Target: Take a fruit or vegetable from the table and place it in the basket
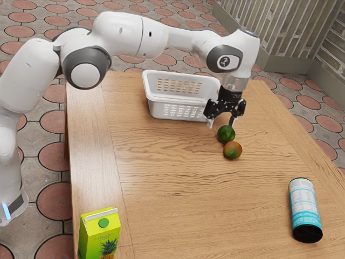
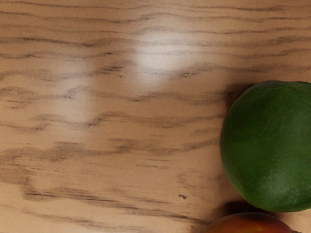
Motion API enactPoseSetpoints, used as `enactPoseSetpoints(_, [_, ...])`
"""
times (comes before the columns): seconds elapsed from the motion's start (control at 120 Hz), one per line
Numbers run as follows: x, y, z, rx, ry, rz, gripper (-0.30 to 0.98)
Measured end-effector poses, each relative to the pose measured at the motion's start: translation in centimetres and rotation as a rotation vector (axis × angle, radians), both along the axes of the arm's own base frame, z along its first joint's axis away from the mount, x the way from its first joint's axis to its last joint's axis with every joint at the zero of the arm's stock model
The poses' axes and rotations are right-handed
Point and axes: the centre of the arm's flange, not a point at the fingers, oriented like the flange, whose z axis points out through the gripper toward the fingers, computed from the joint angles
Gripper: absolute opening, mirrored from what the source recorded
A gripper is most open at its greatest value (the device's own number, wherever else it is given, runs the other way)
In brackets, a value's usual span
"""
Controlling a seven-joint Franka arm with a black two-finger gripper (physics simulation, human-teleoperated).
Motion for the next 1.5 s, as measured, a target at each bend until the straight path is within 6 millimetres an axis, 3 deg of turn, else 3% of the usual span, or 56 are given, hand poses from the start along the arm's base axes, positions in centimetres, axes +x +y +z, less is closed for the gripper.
enactPoseSetpoints(0.283, [0.7, 0.4, -1.5, 0.004, -0.021, -0.111, 0.69])
enactPoseSetpoints(0.458, [0.7, 4.0, -1.6, 0.007, -0.036, -0.125, 0.69])
enactPoseSetpoints(0.525, [0.8, 4.5, -1.9, 0.007, -0.039, -0.141, 0.69])
enactPoseSetpoints(0.975, [3.4, 3.9, -4.2, 0.018, -0.149, -0.254, 0.67])
enactPoseSetpoints(1.5, [4.7, 3.8, -6.4, 0.028, -0.198, -0.309, 0.66])
